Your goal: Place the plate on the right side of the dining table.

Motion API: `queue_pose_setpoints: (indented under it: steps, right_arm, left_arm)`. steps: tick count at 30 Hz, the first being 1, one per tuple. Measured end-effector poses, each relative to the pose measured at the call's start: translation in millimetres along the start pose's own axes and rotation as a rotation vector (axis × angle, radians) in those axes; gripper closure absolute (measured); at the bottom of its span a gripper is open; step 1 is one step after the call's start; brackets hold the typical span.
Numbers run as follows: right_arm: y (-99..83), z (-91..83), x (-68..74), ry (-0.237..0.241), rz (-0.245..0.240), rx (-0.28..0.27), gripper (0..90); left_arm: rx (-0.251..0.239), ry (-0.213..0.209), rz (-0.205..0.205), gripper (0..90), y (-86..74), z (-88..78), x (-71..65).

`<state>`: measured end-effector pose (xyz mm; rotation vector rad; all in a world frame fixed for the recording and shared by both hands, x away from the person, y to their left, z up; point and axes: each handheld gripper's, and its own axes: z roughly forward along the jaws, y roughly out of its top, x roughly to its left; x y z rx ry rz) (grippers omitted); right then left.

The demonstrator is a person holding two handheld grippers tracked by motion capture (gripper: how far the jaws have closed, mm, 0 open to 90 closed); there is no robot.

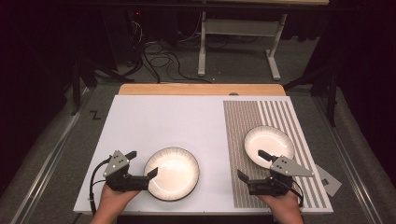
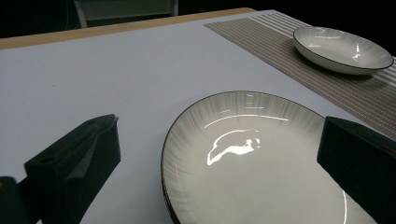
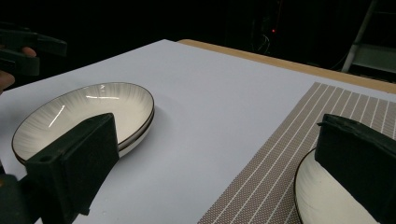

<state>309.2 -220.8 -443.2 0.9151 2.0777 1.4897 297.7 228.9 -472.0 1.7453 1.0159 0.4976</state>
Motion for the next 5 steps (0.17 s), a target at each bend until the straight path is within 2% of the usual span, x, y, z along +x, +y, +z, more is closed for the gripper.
queue_pose_setpoints:
  steps: [5]
  right_arm:
    - [-0.2, 0.0, -0.9, -0.006, -0.001, 0.0, 0.4]
  left_arm:
    - [-0.005, 0.006, -0.002, 0.2, 0.0, -1.6, 1.4]
